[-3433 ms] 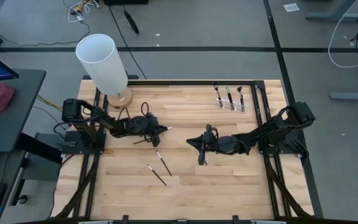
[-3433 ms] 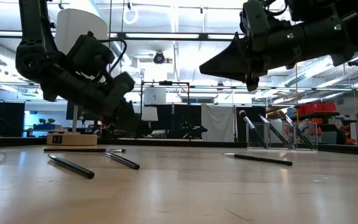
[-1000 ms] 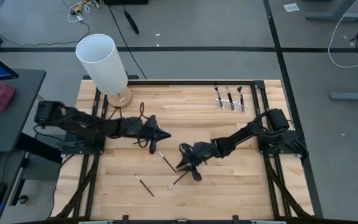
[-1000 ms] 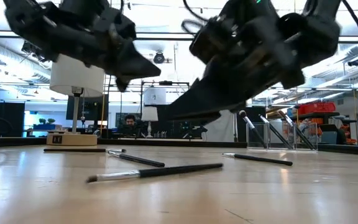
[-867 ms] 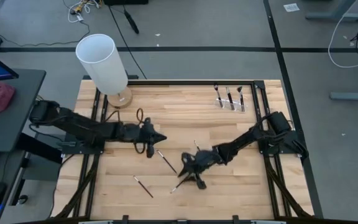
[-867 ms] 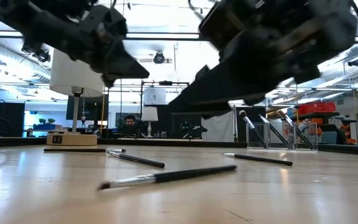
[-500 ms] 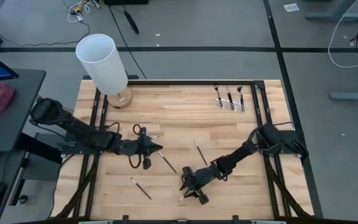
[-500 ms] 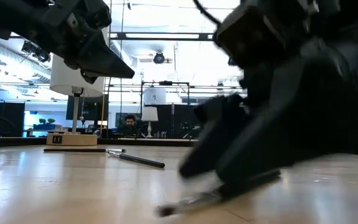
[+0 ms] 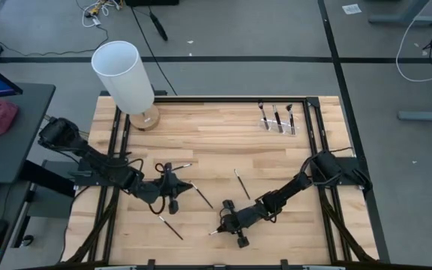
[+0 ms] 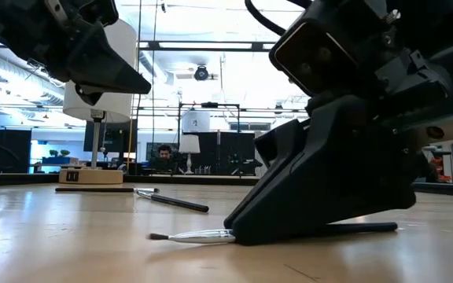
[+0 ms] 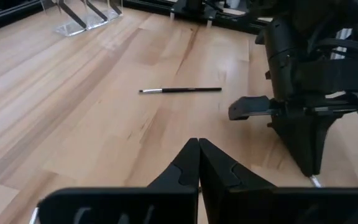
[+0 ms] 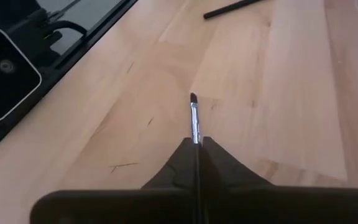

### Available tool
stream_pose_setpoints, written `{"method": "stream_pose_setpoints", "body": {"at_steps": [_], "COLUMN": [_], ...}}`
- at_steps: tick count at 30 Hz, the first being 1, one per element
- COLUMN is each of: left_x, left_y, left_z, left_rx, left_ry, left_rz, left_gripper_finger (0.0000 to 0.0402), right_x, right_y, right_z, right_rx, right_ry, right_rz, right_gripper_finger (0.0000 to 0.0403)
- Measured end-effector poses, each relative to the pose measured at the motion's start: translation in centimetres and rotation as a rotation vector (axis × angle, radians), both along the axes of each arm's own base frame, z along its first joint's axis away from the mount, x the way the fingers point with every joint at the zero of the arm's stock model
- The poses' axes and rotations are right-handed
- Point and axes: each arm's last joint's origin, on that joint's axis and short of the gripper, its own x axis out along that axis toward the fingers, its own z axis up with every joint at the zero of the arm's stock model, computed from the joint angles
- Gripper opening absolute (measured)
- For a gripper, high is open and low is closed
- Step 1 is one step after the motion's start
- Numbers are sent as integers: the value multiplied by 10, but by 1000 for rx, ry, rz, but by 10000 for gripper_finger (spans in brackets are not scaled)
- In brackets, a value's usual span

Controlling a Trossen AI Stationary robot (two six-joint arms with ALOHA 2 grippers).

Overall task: Put items in baskets/containers
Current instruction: Put the eyeshadow brush into the transparent organizer

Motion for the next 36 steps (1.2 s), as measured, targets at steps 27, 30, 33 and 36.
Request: {"method": "stream_pose_setpoints", "body": {"at_steps": [27, 30, 33, 36], "left_x": [23, 29, 37, 45], "left_y": [-24, -26, -25, -24], "left_z": [-59, -67, -74, -79], "left_rx": [-34, -31, -54, -80], "left_ry": [14, -51, -118, -182], "left_rz": [-79, -93, -107, -116], "left_gripper_finger": [5, 10, 32, 71], "right_x": [-40, -45, -44, -42], "right_y": [-38, -45, -48, -49], "right_z": [27, 30, 35, 43], "right_rx": [163, 209, 223, 239], "right_ry": [-356, -411, -461, -523], "right_rz": [-464, -476, -477, -471], "right_gripper_finger": [1, 1, 1, 1]}}
